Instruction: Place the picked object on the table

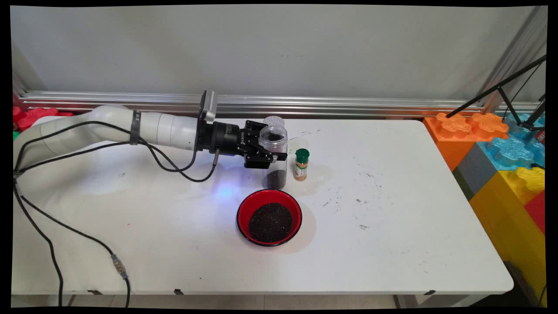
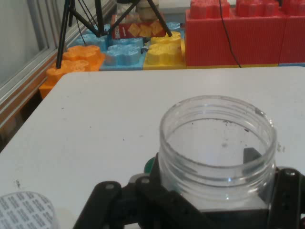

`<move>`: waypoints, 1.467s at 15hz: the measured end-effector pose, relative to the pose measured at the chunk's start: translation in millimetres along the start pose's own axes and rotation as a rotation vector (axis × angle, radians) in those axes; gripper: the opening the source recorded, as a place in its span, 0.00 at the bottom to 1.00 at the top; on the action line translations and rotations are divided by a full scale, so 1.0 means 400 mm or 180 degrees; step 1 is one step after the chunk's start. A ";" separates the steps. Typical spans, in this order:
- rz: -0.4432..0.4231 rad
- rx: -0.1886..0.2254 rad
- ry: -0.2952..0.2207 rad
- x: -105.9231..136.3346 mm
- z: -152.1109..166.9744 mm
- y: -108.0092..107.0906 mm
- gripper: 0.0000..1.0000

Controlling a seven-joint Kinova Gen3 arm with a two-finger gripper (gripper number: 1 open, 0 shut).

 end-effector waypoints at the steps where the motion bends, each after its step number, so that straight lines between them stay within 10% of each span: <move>1: 0.0010 0.0001 0.0004 -0.006 0.005 -0.001 0.00; 22: 0.0098 0.0064 -0.0016 -0.069 0.025 0.002 0.00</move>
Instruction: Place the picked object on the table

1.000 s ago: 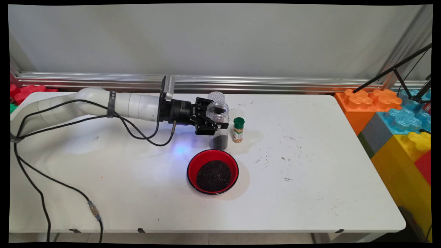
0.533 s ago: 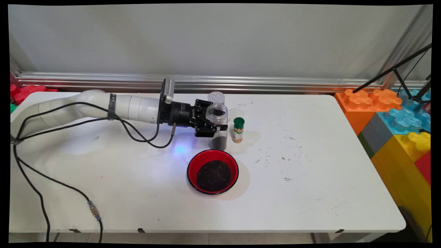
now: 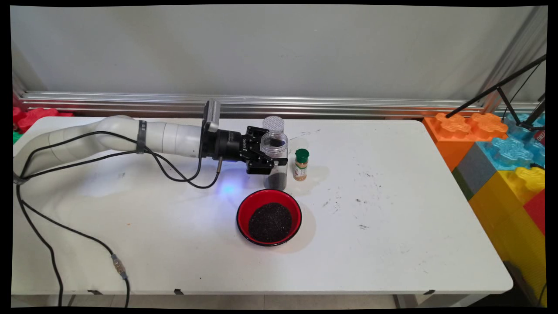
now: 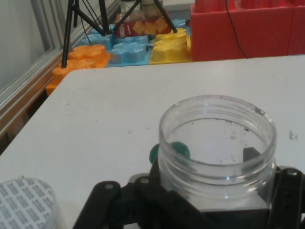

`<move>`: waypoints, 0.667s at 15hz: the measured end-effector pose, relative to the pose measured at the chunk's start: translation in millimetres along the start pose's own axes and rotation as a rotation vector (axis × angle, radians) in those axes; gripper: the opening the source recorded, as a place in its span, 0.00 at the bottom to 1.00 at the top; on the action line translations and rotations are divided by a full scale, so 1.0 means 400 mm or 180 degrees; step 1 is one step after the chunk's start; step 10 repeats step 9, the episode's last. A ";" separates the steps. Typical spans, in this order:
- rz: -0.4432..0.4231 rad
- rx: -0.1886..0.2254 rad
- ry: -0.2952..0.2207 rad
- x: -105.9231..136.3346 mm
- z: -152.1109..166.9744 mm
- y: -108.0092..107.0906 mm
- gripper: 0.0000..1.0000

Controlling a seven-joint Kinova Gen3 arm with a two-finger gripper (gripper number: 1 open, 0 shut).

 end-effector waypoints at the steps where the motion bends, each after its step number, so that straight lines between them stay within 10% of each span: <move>1: 0.0001 0.0003 -0.0001 -0.002 0.001 0.000 0.00; 6: 0.0027 0.0002 -0.0001 -0.008 0.005 0.002 0.00; 7: 0.0037 0.0007 0.0010 -0.007 0.003 0.004 1.00; 10: 0.0053 0.0003 0.0021 -0.008 -0.002 0.002 1.00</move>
